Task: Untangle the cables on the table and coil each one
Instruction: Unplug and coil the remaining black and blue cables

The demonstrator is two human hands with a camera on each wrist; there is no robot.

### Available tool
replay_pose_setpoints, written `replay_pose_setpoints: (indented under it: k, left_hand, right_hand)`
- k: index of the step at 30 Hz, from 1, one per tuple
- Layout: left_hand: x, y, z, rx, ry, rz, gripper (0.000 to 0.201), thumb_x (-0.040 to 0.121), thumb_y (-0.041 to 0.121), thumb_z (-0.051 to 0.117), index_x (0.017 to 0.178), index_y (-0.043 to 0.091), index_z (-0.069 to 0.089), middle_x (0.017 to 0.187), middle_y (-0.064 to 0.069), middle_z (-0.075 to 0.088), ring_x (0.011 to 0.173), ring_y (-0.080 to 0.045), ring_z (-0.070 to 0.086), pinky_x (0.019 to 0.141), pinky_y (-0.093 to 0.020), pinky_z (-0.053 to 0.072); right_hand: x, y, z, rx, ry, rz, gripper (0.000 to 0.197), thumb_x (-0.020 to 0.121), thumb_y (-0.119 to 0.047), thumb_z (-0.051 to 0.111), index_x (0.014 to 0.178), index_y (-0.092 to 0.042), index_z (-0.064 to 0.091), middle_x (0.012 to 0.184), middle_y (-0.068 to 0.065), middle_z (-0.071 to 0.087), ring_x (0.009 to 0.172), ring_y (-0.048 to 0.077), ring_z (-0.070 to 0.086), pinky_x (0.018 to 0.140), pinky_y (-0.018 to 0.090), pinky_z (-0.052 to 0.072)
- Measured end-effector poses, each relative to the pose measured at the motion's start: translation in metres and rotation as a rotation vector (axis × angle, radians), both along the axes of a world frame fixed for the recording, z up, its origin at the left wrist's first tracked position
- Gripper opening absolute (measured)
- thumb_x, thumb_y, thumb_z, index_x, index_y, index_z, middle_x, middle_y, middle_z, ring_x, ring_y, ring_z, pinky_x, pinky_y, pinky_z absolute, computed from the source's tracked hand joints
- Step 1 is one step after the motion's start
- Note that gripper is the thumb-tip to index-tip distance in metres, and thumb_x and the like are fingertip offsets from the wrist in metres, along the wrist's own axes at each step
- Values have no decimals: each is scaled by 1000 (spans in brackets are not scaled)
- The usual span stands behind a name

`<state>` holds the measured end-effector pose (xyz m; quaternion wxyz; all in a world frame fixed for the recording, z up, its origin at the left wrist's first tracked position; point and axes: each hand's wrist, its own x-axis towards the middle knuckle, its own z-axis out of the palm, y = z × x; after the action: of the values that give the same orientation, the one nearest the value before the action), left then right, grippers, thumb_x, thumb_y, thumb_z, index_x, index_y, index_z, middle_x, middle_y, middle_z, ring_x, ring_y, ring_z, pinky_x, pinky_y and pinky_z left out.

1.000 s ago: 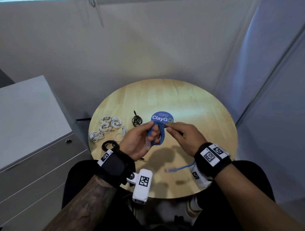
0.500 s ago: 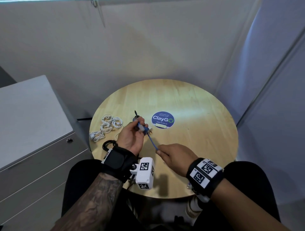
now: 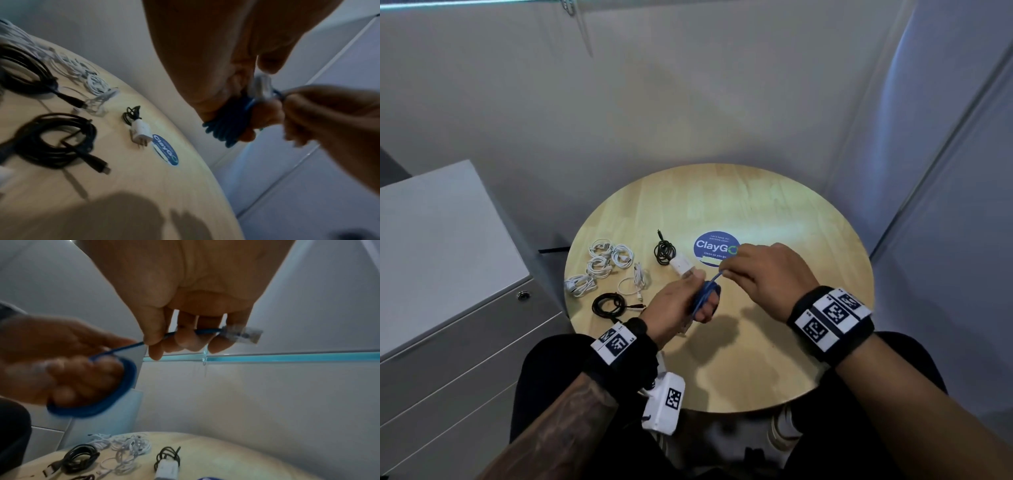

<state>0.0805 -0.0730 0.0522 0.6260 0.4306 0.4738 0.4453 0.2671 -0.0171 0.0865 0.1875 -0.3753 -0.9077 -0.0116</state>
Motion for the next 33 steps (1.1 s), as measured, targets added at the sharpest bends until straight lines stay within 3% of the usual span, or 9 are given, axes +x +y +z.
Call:
replay_pose_setpoints:
  k: [6, 9, 12, 16, 22, 25, 29, 31, 33]
  left_hand:
    - [5, 1, 10, -41, -233, 78, 34, 99, 31, 45, 73, 9, 49, 57, 1, 37, 49, -11, 27, 55, -24, 37]
    - [2, 1, 10, -89, -339, 52, 35, 97, 34, 46, 71, 10, 47, 55, 0, 32, 48, -10, 28, 54, -23, 37]
    - [-2, -2, 9, -119, -381, -25, 35, 99, 32, 43, 73, 10, 48, 56, 0, 37, 48, -10, 33, 55, -23, 41]
    - [1, -3, 13, -81, -312, -74, 34, 94, 27, 48, 72, 6, 62, 58, -3, 51, 47, -10, 42, 57, -25, 49]
    - [1, 3, 22, 113, -36, -118, 31, 97, 26, 53, 79, 2, 63, 68, -6, 59, 56, -14, 49, 62, -21, 46]
    - [-1, 5, 24, 216, 175, -122, 32, 99, 26, 51, 83, 1, 62, 67, -3, 59, 62, -18, 51, 67, -23, 46]
    - [5, 7, 24, 166, 154, 16, 34, 104, 26, 43, 77, 9, 52, 61, 5, 44, 55, -11, 34, 54, -19, 30]
    - [4, 8, 26, 138, 135, 114, 33, 105, 24, 40, 77, 9, 50, 67, 0, 40, 55, -9, 31, 53, -18, 27]
    - [1, 9, 27, 134, 142, 157, 32, 104, 25, 40, 79, 9, 50, 74, -7, 39, 57, -11, 31, 53, -19, 27]
  right_hand:
    - [-9, -15, -27, -676, 559, 37, 30, 99, -32, 47, 117, -21, 68, 110, -5, 70, 105, 14, 63, 96, 35, 48]
    - [-11, -21, -34, -929, 676, 55, 30, 92, -36, 61, 111, -13, 68, 99, 7, 73, 95, 25, 67, 95, 40, 51]
    - [-5, -14, -33, -934, 604, 23, 42, 81, -47, 70, 93, -7, 65, 71, 7, 47, 67, 19, 44, 71, 33, 40]
    - [-1, -11, -23, -995, 596, 62, 25, 78, -35, 71, 94, -16, 69, 75, 7, 44, 71, 17, 40, 74, 33, 38]
    - [2, -11, -6, -807, 540, 39, 4, 79, -14, 65, 82, -16, 65, 59, -10, 31, 57, 10, 30, 58, 26, 30]
    - [3, -11, -4, -761, 525, 58, 19, 78, -21, 64, 91, -7, 65, 64, -8, 54, 60, 6, 44, 64, 26, 45]
    - [4, -13, -11, -721, 568, 42, 14, 92, -26, 65, 99, -14, 63, 61, -17, 45, 58, 3, 39, 61, 19, 35]
    - [7, -14, -20, -702, 617, 13, 14, 96, -28, 54, 104, -21, 63, 77, -20, 56, 73, 3, 52, 74, 24, 43]
    - [11, -14, -31, -505, 460, -7, 22, 97, -29, 48, 107, -24, 67, 95, -20, 55, 95, 9, 52, 85, 27, 42]
